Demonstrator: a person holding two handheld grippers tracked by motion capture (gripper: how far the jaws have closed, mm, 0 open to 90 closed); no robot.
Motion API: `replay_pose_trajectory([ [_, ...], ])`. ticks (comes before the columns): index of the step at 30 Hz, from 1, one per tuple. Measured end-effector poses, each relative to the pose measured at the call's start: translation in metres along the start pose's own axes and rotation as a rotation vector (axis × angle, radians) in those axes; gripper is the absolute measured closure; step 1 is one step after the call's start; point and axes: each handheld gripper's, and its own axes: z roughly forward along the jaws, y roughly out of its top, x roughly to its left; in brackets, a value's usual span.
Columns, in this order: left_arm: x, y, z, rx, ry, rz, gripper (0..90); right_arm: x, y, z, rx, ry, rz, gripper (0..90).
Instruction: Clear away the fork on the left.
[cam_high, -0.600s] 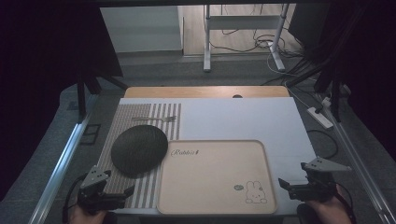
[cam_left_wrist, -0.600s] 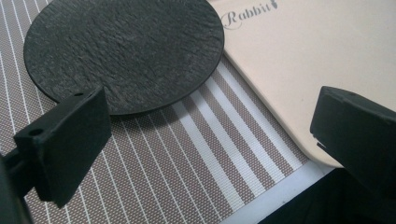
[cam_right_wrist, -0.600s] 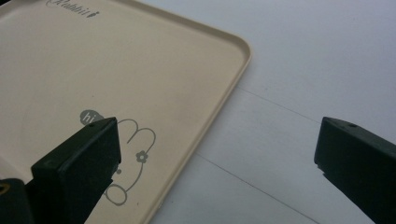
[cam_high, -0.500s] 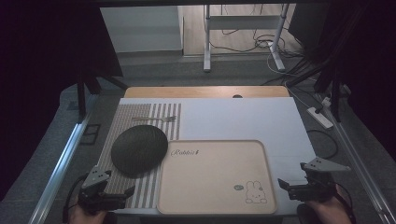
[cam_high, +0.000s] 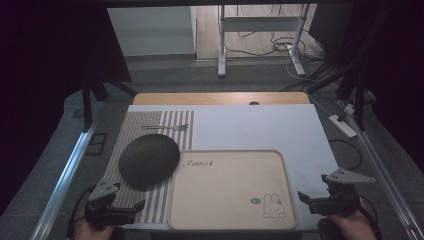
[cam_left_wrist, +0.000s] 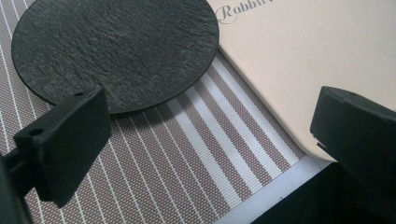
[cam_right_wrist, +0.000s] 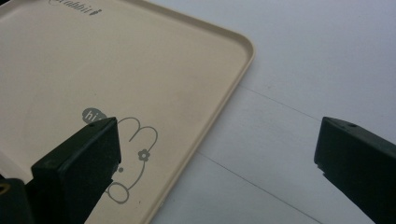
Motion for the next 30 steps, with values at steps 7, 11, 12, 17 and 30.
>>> replay_pose_trajectory([
  [7, 0.0013, -0.0003, -0.0004, -0.003, -0.01, -0.008, 0.0, -0.0002, 0.0001, 0.0004, 0.002, 0.005, 0.0, 1.1],
  [11, 0.0013, 0.0001, -0.0001, -0.001, -0.012, -0.005, 0.0, 0.0006, 0.0002, 0.0006, 0.009, 0.004, -0.01, 1.1],
  [12, 0.0013, 0.0001, -0.0001, -0.001, -0.012, -0.005, 0.0, 0.0006, 0.0002, 0.0006, 0.009, 0.004, -0.01, 1.1],
  [17, 0.0002, 0.0012, -0.0007, -0.025, -0.014, 0.001, 0.0, 0.0001, 0.0002, 0.0004, 0.003, 0.006, -0.005, 1.1],
  [30, -0.001, 0.005, -0.0004, -0.04, -0.022, 0.016, 0.0, 0.0005, 0.0003, 0.0005, 0.007, 0.007, -0.012, 1.2],
])
